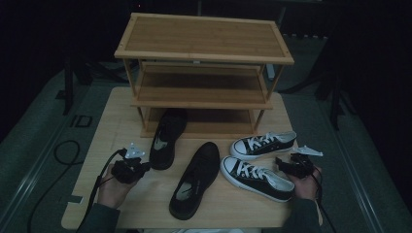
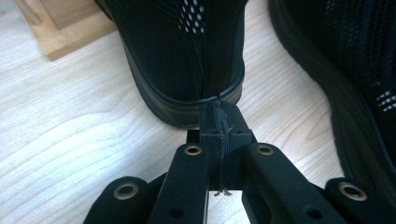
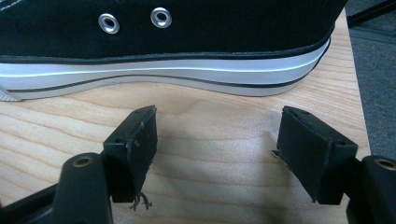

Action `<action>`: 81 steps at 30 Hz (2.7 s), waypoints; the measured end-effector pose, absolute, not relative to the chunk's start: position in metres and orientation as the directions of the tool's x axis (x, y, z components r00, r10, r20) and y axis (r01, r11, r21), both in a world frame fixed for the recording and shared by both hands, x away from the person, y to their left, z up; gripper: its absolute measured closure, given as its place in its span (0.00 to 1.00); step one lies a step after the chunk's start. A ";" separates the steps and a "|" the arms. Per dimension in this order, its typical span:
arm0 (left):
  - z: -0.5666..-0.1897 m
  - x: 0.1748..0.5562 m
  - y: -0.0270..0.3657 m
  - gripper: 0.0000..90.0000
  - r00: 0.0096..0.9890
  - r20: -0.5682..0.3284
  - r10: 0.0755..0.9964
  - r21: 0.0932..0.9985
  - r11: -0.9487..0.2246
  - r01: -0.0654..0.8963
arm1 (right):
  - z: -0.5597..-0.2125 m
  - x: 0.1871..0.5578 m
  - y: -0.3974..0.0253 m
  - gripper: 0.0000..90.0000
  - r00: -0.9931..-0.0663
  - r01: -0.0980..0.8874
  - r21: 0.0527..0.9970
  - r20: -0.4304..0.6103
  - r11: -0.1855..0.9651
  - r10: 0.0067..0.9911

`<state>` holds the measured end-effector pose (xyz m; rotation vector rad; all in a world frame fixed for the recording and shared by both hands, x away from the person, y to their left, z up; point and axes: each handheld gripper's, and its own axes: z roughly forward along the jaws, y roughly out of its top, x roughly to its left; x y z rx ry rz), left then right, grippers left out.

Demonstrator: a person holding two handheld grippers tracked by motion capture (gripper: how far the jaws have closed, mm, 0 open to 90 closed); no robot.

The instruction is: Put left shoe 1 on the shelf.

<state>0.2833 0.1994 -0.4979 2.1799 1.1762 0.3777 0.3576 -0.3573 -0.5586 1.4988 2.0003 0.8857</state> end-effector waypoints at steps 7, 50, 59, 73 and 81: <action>-0.514 0.288 0.194 0.99 0.556 -0.039 0.830 0.610 -0.422 0.671 | -0.559 0.358 -0.357 0.32 -0.281 0.645 0.740 0.000 0.189 0.960; -0.510 0.331 0.156 0.99 0.528 0.039 0.848 0.637 -0.428 0.641 | -0.559 0.358 -0.357 0.32 -0.282 0.645 0.740 0.000 0.190 0.959; -0.508 0.337 0.157 1.00 0.492 0.057 0.869 0.643 -0.409 0.647 | -0.559 0.358 -0.357 0.32 -0.282 0.645 0.740 0.000 0.190 0.959; -0.508 0.371 0.142 1.00 0.458 0.092 0.884 0.647 -0.403 0.648 | -0.559 0.358 -0.357 0.31 -0.283 0.646 0.740 0.000 0.191 0.959; -0.507 0.382 0.140 1.00 0.418 0.103 0.903 0.652 -0.378 0.657 | -0.559 0.358 -0.357 0.31 -0.284 0.646 0.739 0.000 0.191 0.959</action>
